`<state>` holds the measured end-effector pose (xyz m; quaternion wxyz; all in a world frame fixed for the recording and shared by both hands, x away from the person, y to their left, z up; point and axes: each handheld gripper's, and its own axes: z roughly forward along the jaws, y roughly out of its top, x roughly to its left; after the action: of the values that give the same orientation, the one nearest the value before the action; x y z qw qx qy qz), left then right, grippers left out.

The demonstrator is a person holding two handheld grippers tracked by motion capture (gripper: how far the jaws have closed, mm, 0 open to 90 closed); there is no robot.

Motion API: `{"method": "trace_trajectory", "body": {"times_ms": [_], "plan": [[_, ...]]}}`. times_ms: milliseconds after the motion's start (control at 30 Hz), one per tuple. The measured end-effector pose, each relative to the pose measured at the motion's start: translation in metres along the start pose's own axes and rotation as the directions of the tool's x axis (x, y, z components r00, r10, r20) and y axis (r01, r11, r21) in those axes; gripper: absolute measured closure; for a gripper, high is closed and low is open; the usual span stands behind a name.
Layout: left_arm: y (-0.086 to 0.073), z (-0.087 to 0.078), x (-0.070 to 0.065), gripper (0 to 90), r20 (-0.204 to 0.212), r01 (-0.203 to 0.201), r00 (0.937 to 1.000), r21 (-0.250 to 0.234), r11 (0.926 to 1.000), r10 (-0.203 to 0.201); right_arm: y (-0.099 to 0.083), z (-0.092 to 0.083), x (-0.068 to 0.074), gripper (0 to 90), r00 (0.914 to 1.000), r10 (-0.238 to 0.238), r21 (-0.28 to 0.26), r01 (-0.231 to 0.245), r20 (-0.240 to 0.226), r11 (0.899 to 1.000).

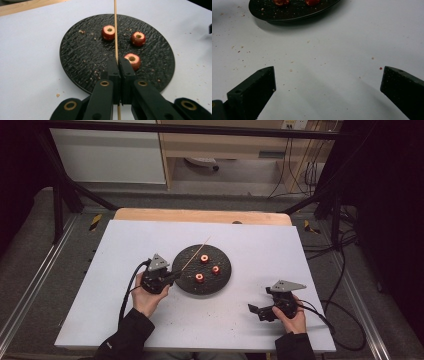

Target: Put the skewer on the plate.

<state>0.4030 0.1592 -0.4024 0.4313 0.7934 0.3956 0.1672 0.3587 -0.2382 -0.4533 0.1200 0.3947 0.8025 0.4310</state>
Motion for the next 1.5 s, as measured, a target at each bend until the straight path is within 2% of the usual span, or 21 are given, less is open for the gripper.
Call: {"method": "trace_trajectory", "body": {"times_ms": [300, 567, 667, 767, 933, 1133, 1333, 1433, 1500], "plan": [[0.000, 0.022, 0.004, 88.3, -0.043, 0.027, 0.9988, 0.043, 0.9987, -0.025, -0.001, 0.001, 0.001, 1.1, 0.9999, -0.006, 0.007, 0.006, -0.009, 1.000], [-0.002, 0.039, 0.004, 88.3, -0.086, 0.033, 0.9960, 0.100, 0.9944, -0.025, -0.001, 0.002, 0.000, 1.2, 0.9999, -0.003, 0.005, 0.004, -0.010, 1.000], [-0.003, 0.044, 0.004, 88.3, -0.099, 0.044, 0.9946, 0.127, 0.9910, -0.032, -0.001, 0.002, 0.001, 1.3, 0.9999, -0.001, 0.007, 0.001, -0.010, 1.000], [-0.005, 0.047, 0.003, 88.3, -0.109, 0.039, 0.9938, 0.151, 0.9878, -0.022, -0.001, 0.003, 0.001, 1.3, 0.9999, -0.005, 0.008, 0.005, -0.012, 1.000], [-0.005, 0.049, 0.002, 88.0, -0.118, 0.037, 0.9929, 0.157, 0.9869, -0.019, -0.001, 0.002, 0.001, 1.3, 0.9999, 0.000, 0.006, 0.000, -0.013, 1.000], [-0.006, 0.048, 0.002, 86.2, -0.099, 0.016, 0.9951, 0.148, 0.9889, -0.001, -0.001, 0.002, 0.001, 1.3, 0.9999, 0.001, 0.007, -0.001, -0.014, 1.000], [-0.004, 0.033, 0.003, 73.6, -0.035, -0.029, 0.9989, 0.100, 0.9946, 0.032, -0.001, 0.001, 0.001, 1.3, 0.9999, -0.001, 0.006, 0.001, -0.010, 1.000], [-0.004, 0.022, 0.003, 65.1, -0.014, -0.071, 0.9973, 0.083, 0.9940, 0.072, -0.001, 0.001, 0.001, 1.3, 0.9999, 0.007, 0.002, -0.006, -0.010, 1.000], [-0.006, 0.015, 0.004, 58.3, -0.008, -0.083, 0.9965, 0.066, 0.9944, 0.083, -0.001, 0.001, 0.001, 1.2, 1.0000, 0.002, 0.002, -0.002, -0.008, 1.000]]}}
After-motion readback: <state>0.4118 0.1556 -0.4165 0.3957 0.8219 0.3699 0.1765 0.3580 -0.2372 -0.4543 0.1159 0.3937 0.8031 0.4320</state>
